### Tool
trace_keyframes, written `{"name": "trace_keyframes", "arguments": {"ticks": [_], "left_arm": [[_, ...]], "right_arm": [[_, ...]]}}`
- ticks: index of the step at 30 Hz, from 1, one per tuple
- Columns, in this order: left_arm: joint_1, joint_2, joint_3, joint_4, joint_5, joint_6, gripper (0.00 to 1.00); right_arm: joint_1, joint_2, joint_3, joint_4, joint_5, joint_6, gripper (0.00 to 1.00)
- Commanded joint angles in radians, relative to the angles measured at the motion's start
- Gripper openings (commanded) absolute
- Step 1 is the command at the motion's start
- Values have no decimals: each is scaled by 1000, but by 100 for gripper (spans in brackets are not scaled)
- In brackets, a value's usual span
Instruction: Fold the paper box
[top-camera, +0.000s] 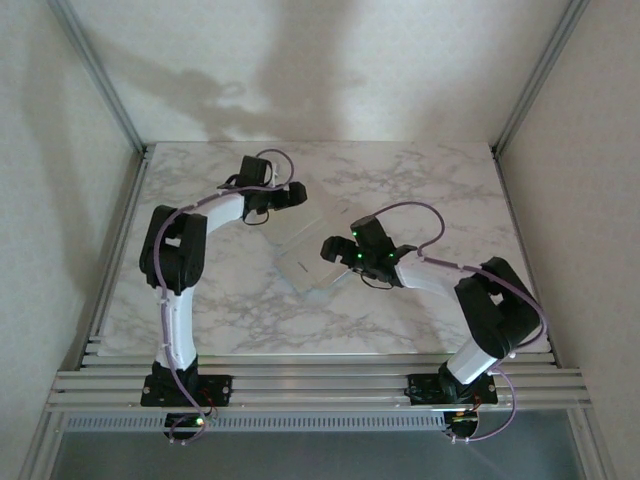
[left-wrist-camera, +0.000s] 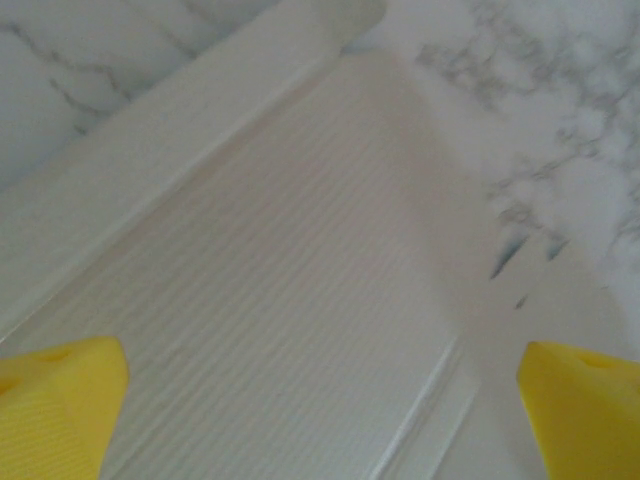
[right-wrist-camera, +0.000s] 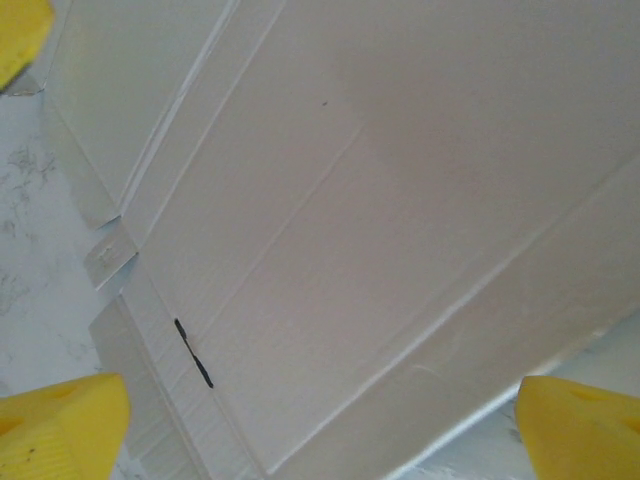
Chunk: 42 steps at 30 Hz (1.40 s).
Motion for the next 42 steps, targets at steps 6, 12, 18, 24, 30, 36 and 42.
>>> {"name": "trace_keyframes", "arguments": {"ticks": [6, 12, 18, 24, 30, 36, 42], "left_arm": [[-10, 36, 53, -157, 4, 47, 99], [-10, 6, -18, -164, 15, 1, 99], [-22, -131, -240, -46, 79, -112, 99], [-89, -308, -495, 184, 103, -249, 99], [-204, -419, -688, 452, 128, -481, 100], [-202, -626, -763, 469, 24, -485, 99], [-164, -634, -646, 303, 32, -317, 99]], "right_arm": [[9, 110, 95, -9, -7, 30, 99], [2, 161, 156, -100, 50, 23, 99], [-46, 210, 214, -184, 57, 19, 99], [-93, 255, 307, -219, 59, -45, 99], [-137, 344, 512, -277, 40, -167, 99], [-139, 200, 441, -254, 46, -245, 99], [-129, -23, 212, -219, 19, -236, 99]]}}
